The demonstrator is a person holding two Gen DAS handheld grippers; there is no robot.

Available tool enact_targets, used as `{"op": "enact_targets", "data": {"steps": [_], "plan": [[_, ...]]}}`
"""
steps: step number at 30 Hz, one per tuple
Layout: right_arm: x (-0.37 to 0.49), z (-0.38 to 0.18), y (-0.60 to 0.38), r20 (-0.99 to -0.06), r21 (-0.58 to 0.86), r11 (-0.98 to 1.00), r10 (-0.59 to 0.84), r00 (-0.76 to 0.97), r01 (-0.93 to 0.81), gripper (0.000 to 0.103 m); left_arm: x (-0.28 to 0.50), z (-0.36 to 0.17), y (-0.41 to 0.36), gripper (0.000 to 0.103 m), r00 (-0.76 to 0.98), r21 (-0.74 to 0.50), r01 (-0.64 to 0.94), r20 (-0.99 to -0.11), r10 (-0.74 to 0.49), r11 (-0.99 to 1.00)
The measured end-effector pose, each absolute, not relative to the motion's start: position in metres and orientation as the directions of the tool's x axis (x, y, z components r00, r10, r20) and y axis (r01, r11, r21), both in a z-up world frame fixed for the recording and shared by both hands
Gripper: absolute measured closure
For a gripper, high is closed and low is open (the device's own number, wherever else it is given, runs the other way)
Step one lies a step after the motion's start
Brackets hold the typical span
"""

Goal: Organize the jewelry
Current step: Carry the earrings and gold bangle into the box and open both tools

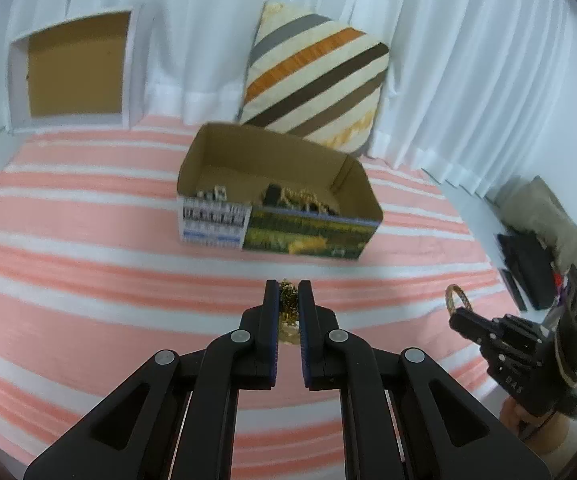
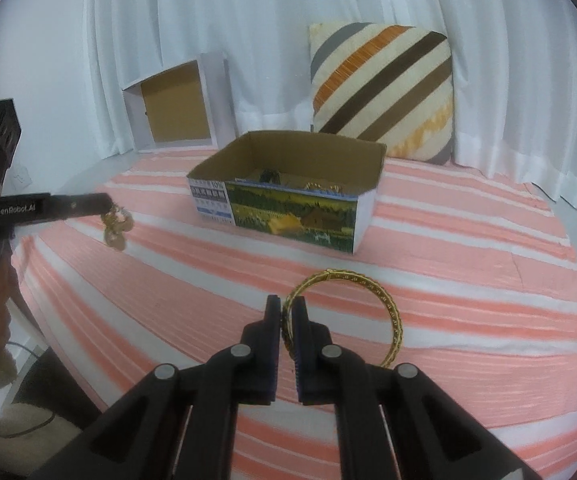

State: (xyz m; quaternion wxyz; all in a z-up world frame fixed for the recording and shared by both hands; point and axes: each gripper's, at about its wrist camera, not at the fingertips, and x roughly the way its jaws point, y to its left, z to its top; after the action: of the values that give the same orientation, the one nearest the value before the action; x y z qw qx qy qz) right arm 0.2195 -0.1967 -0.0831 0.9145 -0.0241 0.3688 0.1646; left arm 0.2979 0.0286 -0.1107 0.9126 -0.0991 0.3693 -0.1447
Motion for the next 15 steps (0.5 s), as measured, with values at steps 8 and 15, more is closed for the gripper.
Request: {"op": "enact_targets", "data": {"steps": [8, 15], "plan": [[0.261, -0.046, -0.185, -0.635, 0.053, 0.926, 0.320, 0.703, -0.373, 0.097, 0.354, -0.066, 0.037, 0.096, 0.714, -0.272, 0.190, -0.621, -0.323, 0.943], [0.331, -0.018, -0.172, -0.601, 0.062, 0.914, 0.355, 0.716, -0.402, 0.097, 0.419, -0.056, 0.035, 0.096, 0.714, -0.256, 0.186, -0.628, -0.309, 0.949]]}}
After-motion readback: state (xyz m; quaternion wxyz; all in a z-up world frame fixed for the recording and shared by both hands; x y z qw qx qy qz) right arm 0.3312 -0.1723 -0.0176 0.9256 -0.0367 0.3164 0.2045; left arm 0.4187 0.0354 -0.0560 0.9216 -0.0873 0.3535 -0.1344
